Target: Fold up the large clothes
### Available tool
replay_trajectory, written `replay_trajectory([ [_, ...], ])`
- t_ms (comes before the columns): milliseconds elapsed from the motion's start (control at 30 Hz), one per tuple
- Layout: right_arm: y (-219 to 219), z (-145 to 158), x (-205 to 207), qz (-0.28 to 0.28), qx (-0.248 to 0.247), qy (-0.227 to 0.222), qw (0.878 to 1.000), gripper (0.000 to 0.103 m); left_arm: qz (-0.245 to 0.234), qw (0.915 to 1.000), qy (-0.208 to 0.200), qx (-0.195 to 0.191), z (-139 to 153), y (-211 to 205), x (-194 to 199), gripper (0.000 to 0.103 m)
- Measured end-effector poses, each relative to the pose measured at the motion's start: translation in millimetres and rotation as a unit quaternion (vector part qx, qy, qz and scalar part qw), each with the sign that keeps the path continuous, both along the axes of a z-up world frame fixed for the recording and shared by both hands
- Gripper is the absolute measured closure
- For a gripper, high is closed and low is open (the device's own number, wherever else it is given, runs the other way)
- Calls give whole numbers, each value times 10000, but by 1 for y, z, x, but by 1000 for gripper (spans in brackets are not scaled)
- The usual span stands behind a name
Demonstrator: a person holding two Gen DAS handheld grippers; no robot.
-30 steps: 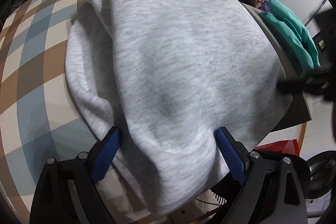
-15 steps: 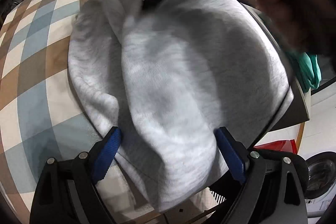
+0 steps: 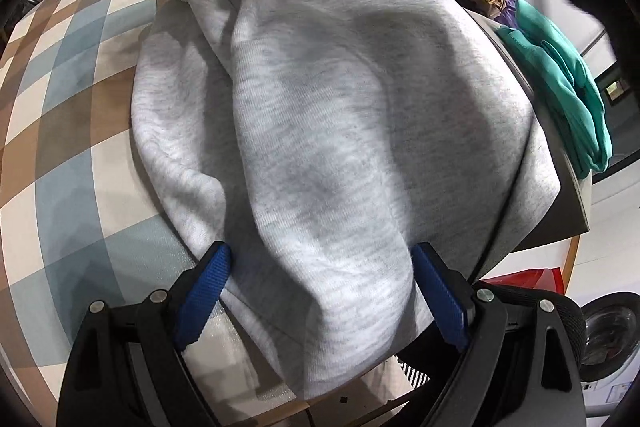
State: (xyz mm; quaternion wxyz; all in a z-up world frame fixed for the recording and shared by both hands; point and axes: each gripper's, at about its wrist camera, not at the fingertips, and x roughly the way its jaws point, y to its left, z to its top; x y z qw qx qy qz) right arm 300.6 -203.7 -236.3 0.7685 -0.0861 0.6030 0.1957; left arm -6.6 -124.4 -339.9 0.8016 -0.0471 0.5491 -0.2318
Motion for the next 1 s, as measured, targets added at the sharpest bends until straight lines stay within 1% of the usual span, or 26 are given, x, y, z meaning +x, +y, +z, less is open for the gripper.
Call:
replay_trajectory([
  [67,12,-36,3,33,-419,110,9991,67,-7,10000,-9,20,3,-1,0,14],
  [133,17,-41,1,58,-491,-149,9987,67,-12,10000,-16,32,3,-2,0,14],
  [200,14,-37,3,-13,-452,-31,9990,67,-37,10000,-5,12,3,-2,0,14],
  [233,12,-30,4,32,-371,-2,9993,67,-49,10000,-1,11,3,-2,0,14],
  [267,8,-21,3,83,-274,-25,9996,70,-55,10000,-4,19,3,-3,0,14],
  [300,2,-9,2,104,-175,-81,9998,70,-56,10000,-6,24,3,-3,0,14],
  [400,-28,36,-8,30,-28,-406,9992,68,-46,10000,-9,47,4,-3,0,14],
  [467,-47,57,-12,-34,-193,-583,9981,68,-33,10000,-8,55,2,-3,0,14],
  [533,-66,66,-17,-87,-525,-574,9969,68,-13,10000,-30,81,2,-4,0,14],
  [600,-73,58,-17,-76,-899,-471,9948,68,-1,9999,-56,112,4,-5,-2,14],
  [667,-81,36,-15,-61,-1227,-290,9920,68,10,9999,-64,126,4,-6,-2,14],
  [700,-85,25,-14,-84,-1266,-212,9917,68,12,9999,-64,115,4,-6,-2,14],
  [800,-91,-4,-9,-283,-1068,-160,9938,68,30,10000,-44,76,5,-6,-1,14],
  [867,-93,-13,-8,-390,-989,-277,9939,68,28,10000,-41,64,5,-6,0,14],
  [933,-91,-16,-8,-442,-1002,-393,9932,69,18,10000,-22,53,5,-4,1,14],
  [1000,-90,-7,-12,-469,-1067,-487,9920,69,-10,10000,-8,58,5,-4,1,14],
])
